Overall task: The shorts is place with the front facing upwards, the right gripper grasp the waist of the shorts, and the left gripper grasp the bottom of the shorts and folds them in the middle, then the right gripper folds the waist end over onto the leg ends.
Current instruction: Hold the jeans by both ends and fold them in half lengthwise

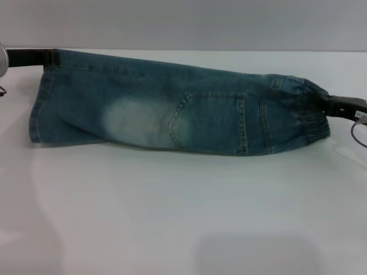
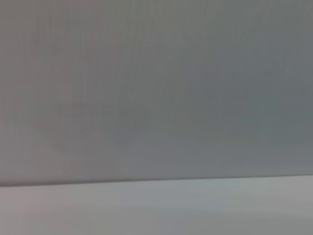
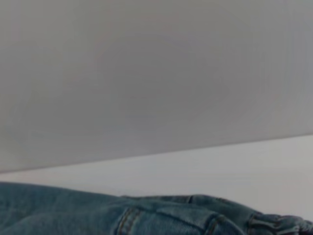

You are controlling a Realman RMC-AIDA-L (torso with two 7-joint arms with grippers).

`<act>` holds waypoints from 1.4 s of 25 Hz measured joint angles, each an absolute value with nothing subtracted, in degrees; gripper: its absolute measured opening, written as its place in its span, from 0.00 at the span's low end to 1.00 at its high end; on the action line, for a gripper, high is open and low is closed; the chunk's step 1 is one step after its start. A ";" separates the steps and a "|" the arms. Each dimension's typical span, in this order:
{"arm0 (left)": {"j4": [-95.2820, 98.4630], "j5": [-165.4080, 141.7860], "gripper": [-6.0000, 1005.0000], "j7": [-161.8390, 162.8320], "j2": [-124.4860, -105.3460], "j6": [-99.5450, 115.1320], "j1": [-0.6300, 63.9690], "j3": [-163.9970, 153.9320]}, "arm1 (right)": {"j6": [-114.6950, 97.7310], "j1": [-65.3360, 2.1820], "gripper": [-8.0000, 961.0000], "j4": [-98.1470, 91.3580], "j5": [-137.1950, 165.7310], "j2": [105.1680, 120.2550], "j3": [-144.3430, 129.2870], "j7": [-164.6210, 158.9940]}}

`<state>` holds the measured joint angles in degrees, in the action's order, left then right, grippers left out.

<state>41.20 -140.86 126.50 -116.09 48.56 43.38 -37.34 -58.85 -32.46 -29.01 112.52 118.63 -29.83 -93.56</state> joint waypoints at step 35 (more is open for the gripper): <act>40.77 -141.41 0.02 124.98 -114.52 47.04 40.31 -38.08 | -58.74 -37.49 0.01 -27.20 102.59 118.51 -30.63 -82.05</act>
<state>40.77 -141.41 124.98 -114.52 47.04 40.31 -38.08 -58.74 -37.49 -27.20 102.59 118.51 -30.63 -82.05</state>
